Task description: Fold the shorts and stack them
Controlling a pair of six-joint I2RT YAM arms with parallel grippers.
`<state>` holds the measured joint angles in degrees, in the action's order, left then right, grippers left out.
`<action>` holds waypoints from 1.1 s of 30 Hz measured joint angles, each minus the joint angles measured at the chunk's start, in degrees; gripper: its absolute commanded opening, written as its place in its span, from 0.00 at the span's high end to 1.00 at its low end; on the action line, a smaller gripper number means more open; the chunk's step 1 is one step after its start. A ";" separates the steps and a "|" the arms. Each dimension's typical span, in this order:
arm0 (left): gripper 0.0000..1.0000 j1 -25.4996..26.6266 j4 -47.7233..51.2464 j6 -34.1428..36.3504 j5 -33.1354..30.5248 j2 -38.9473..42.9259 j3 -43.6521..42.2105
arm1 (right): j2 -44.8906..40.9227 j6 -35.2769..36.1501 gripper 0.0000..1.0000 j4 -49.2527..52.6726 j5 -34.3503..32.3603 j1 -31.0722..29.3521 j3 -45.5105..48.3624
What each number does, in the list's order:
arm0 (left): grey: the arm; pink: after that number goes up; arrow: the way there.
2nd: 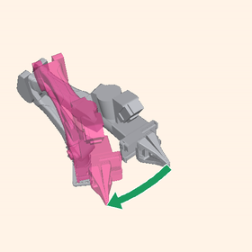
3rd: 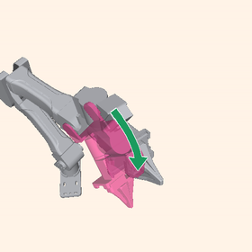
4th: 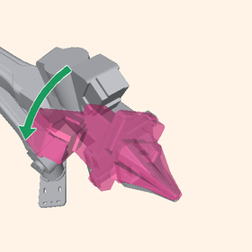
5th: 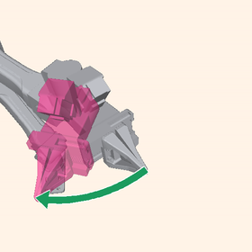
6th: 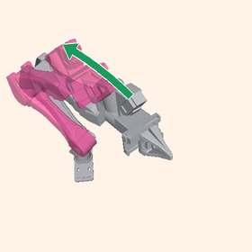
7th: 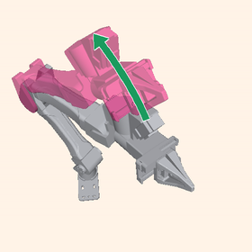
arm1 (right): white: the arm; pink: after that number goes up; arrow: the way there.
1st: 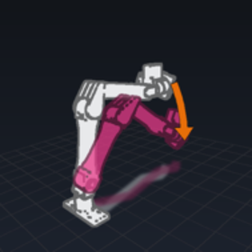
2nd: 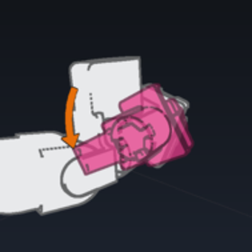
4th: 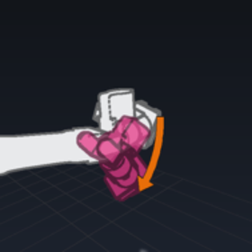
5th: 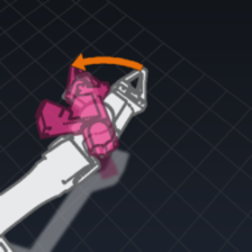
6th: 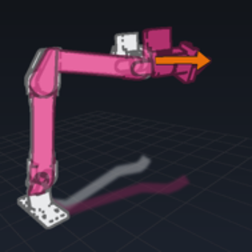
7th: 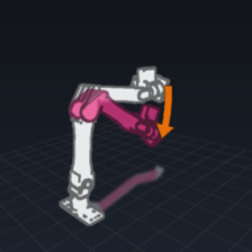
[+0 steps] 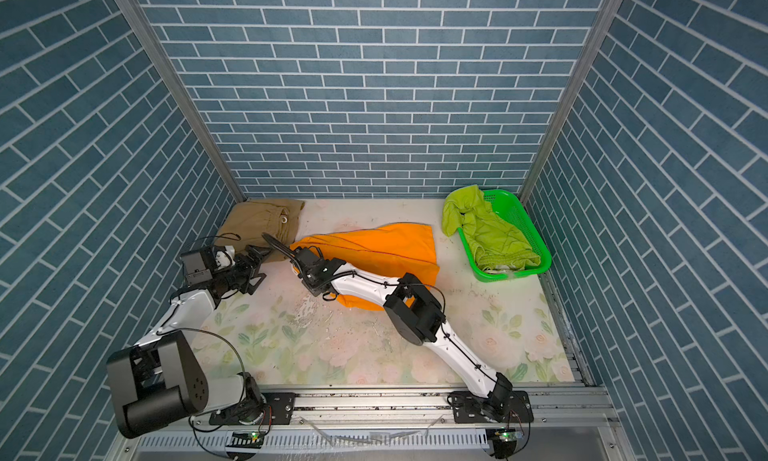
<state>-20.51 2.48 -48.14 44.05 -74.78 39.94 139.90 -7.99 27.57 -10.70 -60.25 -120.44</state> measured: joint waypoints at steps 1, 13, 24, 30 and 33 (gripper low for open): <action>0.00 0.52 -0.63 -0.09 -0.07 0.00 -0.83 | -1.05 -0.59 0.91 0.39 3.19 1.68 0.00; 0.01 19.41 -9.75 -2.60 -4.31 -7.17 -5.97 | -0.42 -15.17 0.96 -2.58 37.70 22.10 0.13; 0.23 30.91 -19.76 -4.35 -12.09 -24.96 6.16 | 2.60 -19.30 0.95 -3.61 50.07 22.23 0.37; 0.49 31.36 -26.36 -5.49 -15.23 -32.76 9.55 | 2.60 -20.46 0.95 -4.26 52.26 22.56 1.53; 0.52 31.58 -28.11 -5.01 -15.85 -34.29 9.94 | 2.60 -21.27 0.95 -4.48 53.02 22.84 1.84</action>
<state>11.07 -25.63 -53.15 28.21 -109.08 49.89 142.50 -29.26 23.09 42.33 -37.41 -118.61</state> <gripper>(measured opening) 0.492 0.058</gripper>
